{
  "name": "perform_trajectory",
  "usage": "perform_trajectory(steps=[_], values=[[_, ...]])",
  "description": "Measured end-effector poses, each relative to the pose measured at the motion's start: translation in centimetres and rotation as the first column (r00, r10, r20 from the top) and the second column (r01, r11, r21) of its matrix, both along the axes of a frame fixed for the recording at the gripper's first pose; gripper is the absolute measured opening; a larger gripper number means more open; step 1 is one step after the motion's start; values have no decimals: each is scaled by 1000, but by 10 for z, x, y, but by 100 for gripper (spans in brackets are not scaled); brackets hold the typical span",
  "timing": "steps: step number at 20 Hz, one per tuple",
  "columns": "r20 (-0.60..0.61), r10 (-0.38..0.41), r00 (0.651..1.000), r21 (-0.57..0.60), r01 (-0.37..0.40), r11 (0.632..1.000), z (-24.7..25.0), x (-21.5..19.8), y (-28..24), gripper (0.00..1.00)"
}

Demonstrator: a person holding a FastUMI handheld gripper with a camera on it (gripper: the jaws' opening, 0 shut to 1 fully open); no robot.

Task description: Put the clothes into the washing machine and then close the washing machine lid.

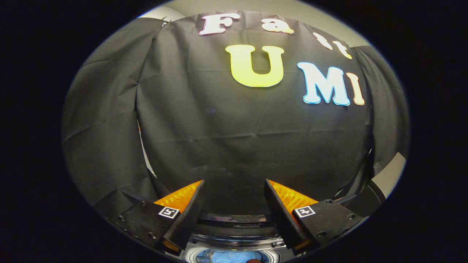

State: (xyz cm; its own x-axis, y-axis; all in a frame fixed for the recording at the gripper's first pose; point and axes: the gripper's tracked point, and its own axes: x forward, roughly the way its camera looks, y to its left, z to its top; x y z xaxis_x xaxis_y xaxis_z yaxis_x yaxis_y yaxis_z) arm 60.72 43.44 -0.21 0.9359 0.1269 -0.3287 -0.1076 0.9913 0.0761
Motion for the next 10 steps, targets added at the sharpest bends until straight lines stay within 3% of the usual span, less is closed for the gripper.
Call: perform_trajectory(steps=[10], values=[[49, 5, 999, 3, -5, 1000, 3, -22, -2, 99]])
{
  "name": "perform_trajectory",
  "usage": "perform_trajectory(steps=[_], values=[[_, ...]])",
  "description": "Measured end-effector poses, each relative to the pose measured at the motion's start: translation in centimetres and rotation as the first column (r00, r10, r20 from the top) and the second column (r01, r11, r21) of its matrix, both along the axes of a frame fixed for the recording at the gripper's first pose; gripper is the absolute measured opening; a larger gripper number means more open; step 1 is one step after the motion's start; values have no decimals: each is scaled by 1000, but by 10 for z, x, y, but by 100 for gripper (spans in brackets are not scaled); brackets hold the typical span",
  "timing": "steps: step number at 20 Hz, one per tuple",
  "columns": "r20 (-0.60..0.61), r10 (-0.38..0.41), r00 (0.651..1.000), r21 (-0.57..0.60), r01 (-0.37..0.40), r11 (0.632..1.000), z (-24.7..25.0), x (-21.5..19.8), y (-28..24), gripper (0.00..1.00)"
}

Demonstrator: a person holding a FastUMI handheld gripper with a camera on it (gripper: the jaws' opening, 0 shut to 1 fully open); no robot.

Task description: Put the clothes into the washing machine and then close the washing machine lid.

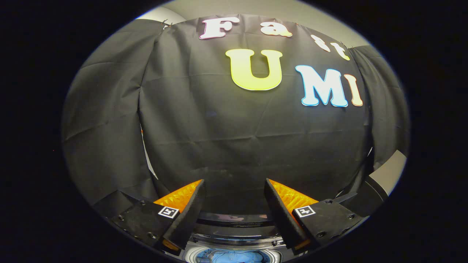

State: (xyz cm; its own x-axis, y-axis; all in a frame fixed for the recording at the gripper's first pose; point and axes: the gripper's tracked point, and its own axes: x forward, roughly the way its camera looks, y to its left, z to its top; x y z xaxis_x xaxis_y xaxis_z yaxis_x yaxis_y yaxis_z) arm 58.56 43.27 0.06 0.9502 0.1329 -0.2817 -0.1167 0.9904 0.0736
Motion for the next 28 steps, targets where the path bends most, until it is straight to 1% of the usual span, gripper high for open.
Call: perform_trajectory(steps=[8, 18, 28], values=[[28, 10, 1000, -5, -10, 1000, 0, -38, -1, 99], [33, 11, 999, -10, -11, 1000, -9, -84, -3, 99], [22, 39, 999, -13, -39, 999, -24, -115, -2, 99]])
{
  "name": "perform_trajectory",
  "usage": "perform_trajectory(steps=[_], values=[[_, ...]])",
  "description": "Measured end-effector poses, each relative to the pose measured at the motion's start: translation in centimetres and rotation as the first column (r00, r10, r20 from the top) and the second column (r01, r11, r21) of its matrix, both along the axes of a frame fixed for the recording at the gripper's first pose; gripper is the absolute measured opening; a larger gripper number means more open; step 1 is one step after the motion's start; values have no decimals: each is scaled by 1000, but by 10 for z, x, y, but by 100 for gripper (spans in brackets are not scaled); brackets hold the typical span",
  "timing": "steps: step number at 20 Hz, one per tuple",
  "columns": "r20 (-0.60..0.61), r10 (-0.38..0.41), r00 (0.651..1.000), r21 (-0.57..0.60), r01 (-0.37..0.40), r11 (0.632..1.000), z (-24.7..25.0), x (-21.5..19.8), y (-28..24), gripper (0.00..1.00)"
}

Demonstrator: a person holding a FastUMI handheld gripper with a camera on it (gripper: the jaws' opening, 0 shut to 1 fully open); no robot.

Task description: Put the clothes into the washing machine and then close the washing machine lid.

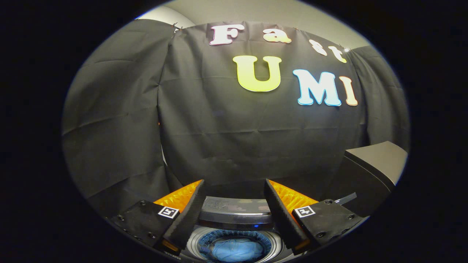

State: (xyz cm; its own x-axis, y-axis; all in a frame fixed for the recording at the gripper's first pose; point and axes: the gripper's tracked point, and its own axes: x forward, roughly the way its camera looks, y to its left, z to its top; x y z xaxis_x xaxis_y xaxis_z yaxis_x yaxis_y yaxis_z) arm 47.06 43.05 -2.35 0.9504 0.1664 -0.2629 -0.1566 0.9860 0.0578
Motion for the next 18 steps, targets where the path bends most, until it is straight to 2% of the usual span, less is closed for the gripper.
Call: perform_trajectory(steps=[6, 9, 13, 18], values=[[-30, 31, 999, 9, -31, 999, -16, -20, 3, 99], [-121, 47, 992, -5, -48, 999, -45, -36, 6, 98], [-182, 73, 981, 1, -74, 997, -72, -59, 15, 98], [-183, 109, 977, 12, -108, 994, -72, -76, 24, 99]])
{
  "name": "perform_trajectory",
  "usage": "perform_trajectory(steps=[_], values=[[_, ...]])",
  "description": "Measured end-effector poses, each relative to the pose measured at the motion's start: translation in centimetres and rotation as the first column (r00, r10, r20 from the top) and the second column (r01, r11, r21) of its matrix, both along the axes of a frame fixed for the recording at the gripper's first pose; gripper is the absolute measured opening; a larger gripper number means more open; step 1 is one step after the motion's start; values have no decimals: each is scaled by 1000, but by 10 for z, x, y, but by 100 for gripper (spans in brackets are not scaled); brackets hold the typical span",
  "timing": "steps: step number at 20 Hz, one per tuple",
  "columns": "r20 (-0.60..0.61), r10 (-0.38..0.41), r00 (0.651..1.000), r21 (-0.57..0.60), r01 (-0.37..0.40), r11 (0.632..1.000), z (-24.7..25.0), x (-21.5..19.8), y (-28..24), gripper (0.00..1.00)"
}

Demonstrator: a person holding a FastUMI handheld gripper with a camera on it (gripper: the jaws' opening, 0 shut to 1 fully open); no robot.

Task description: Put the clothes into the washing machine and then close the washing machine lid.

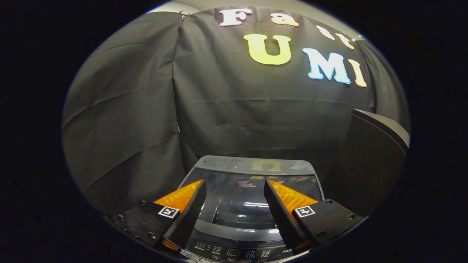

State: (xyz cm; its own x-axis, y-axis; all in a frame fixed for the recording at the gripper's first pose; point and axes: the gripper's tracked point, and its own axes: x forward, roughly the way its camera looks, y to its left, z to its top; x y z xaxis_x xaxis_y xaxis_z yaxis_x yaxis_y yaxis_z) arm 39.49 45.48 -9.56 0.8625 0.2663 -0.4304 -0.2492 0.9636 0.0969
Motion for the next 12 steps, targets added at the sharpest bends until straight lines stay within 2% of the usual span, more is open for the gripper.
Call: perform_trajectory(steps=[6, 12], values=[[34, 9, 999, 10, -9, 1000, 34, -21, -18, 99], [158, 44, 986, 7, -45, 999, 98, -52, -66, 98]])
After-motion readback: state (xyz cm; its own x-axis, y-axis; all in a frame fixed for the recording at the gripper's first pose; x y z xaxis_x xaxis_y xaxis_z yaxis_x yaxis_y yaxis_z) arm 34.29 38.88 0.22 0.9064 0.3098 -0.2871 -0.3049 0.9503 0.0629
